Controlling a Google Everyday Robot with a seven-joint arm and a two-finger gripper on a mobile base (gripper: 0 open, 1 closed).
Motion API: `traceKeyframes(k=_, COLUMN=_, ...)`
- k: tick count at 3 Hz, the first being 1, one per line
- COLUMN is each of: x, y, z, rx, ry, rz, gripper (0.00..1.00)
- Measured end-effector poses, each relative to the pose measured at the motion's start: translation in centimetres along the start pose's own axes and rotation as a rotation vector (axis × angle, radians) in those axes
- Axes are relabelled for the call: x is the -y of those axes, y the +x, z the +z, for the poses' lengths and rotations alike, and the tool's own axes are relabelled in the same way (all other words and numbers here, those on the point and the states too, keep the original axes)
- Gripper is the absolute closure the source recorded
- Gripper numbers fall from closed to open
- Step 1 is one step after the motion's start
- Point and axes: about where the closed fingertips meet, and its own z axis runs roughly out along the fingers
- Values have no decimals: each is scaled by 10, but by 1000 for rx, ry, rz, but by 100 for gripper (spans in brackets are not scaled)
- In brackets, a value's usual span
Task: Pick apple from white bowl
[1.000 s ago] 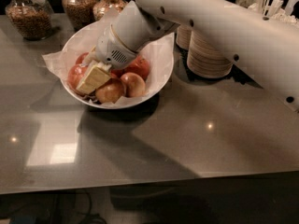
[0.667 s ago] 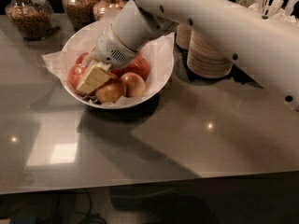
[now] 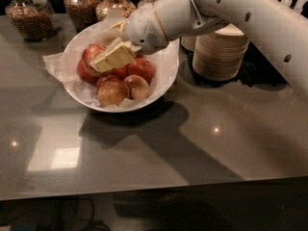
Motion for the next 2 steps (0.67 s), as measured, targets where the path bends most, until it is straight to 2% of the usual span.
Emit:
traceKeyframes(k=1, x=6, y=-7, z=-31, rx=93, ry=38, rz=0, gripper=100)
traceKeyframes(k=2, x=13, y=-6, z=-57, rx=118, ry=91, rz=11, gripper=100)
